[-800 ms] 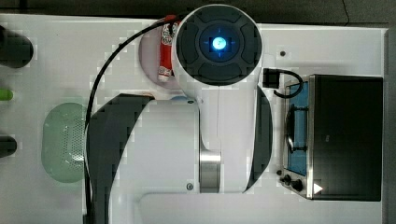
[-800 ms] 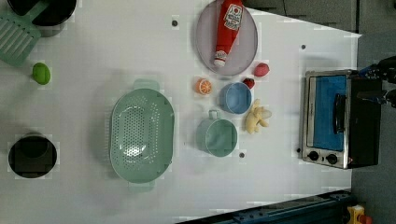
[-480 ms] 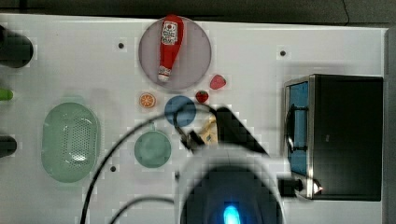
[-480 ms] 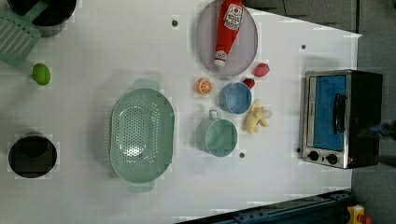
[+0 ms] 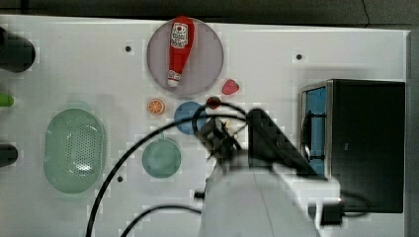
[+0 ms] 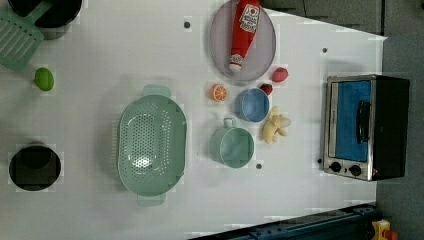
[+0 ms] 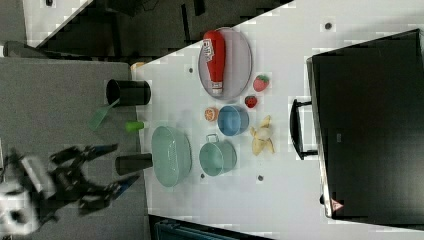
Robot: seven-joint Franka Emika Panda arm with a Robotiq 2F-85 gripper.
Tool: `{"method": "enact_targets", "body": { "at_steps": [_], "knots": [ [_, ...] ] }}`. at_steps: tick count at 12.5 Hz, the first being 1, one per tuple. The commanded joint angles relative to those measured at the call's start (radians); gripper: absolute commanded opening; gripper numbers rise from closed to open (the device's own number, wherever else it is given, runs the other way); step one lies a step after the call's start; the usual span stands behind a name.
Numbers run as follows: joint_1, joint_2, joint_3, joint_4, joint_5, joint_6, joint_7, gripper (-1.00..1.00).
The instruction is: Pick banana from table and place on oven.
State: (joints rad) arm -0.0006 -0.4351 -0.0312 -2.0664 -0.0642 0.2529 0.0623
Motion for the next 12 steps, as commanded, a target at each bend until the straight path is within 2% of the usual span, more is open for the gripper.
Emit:
{"method": "enact_targets", "body": {
  "at_steps": [1, 12],
  "knots": [
    [-0.011, 0.154, -0.012, -0.140, 0.022, 0.089, -0.013, 1.00],
    [-0.011, 0.576, -0.015, -0.363, 0.022, 0.730, -0.013, 1.00]
  ]
}}
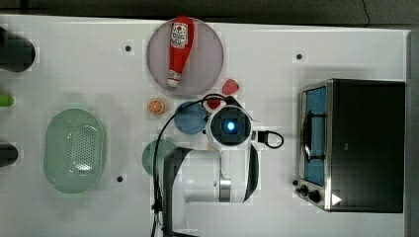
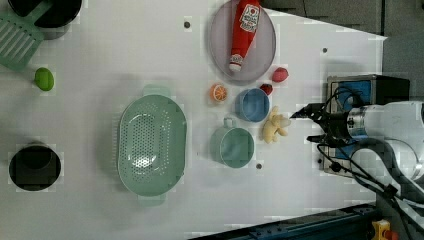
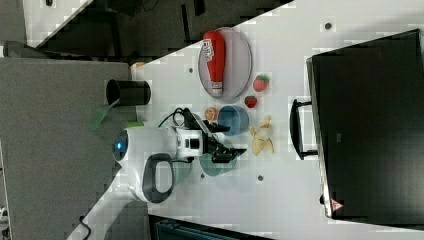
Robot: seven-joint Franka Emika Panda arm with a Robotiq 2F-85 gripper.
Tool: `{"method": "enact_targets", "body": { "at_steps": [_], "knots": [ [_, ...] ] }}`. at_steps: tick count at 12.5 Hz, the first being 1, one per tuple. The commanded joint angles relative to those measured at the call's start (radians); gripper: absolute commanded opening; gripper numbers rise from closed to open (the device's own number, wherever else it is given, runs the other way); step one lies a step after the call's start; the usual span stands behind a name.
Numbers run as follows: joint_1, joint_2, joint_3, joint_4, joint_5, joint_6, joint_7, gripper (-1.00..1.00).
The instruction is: Pick banana from table and place on oven.
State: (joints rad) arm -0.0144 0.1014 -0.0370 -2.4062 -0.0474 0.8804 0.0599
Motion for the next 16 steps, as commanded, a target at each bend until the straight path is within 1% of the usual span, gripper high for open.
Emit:
{"method": "enact_targets", "body": {
  "at_steps": [1, 7, 8, 12, 14, 16],
  "knots": [
    [0.003, 0.072, -0.009, -0.032, 0.005, 0.144, -0.010, 1.00],
    [0.001, 0.223, -0.011, -0.061, 0.005, 0.316, -0.010, 1.00],
    [0.001, 0.238, -0.011, -0.061, 0.005, 0.341, -0.010, 0.92],
    [0.001, 0.251, -0.010, -0.061, 0.005, 0.377, -0.010, -0.05],
    [0.002, 0.248, -0.008, -0.060, 0.005, 0.390, -0.010, -0.47],
    [0.002, 0.228, -0.005, -0.060, 0.005, 0.391, -0.009, -0.47]
  ]
}}
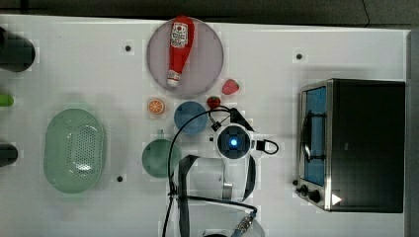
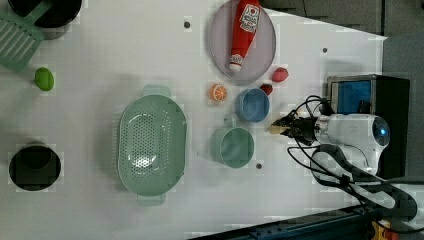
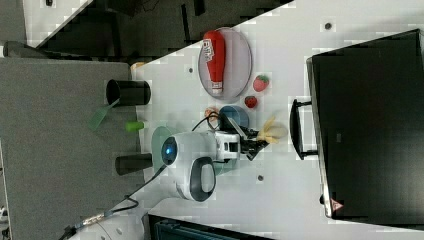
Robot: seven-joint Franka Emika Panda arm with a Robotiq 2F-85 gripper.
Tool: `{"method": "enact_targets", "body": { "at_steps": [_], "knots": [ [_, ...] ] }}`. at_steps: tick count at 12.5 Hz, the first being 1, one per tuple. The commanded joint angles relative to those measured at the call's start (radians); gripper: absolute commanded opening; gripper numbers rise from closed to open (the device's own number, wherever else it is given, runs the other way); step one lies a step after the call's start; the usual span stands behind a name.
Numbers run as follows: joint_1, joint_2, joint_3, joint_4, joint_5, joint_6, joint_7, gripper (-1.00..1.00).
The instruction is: Pick banana from table and place on oven.
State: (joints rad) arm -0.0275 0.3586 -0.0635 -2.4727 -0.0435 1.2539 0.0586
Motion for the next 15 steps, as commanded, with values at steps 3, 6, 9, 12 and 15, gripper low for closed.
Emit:
{"method": "enact_targets", "body": {
  "at_steps": [3, 6, 9, 12, 15],
  "knots": [
    [0.015, -0.162, 0.026, 0.010, 0.001, -0.067, -0.008, -0.47],
    [0.016, -0.382, 0.031, 0.056, 0.001, -0.369, -0.008, -0.47],
    [0.022, -0.569, 0.036, 0.200, 0.002, -0.729, -0.008, -0.47],
    [0.022, -0.642, 0.042, 0.380, 0.002, -1.015, -0.008, -0.47],
    [0.008, -0.606, 0.017, 0.503, -0.001, -1.089, -0.010, -0.47]
  ]
}}
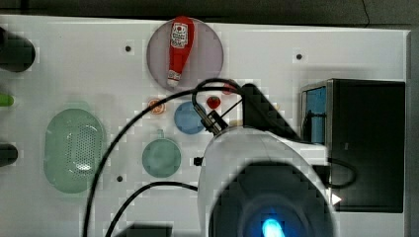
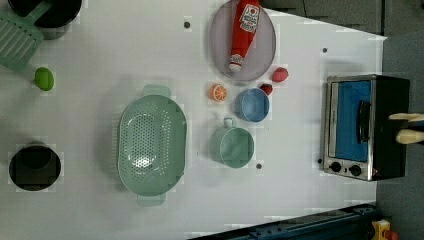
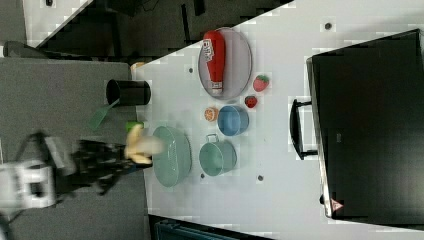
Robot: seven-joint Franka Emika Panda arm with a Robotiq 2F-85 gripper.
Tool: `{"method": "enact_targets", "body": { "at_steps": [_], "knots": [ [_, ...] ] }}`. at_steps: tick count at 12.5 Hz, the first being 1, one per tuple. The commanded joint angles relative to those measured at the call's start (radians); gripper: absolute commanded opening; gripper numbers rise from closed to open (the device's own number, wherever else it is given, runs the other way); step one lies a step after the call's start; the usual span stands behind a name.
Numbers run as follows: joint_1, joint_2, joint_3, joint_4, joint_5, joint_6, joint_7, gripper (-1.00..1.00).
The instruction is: Pick banana from table and place on oven.
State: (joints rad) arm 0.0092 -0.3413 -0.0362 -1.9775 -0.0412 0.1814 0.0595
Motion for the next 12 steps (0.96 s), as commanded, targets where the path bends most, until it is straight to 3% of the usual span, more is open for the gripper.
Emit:
{"method": "enact_targets", "body": {
  "at_steps": [1, 7, 12],
  "knots": [
    [-0.036, 0.118, -0.035, 0.028, -0.004, -0.015, -0.020, -0.47],
    [-0.070, 0.268, -0.316, 0.088, -0.005, 0.040, -0.441, -0.47],
    [-0.076, 0.410, -0.537, 0.090, -0.005, 0.261, -0.843, -0.47]
  ]
}}
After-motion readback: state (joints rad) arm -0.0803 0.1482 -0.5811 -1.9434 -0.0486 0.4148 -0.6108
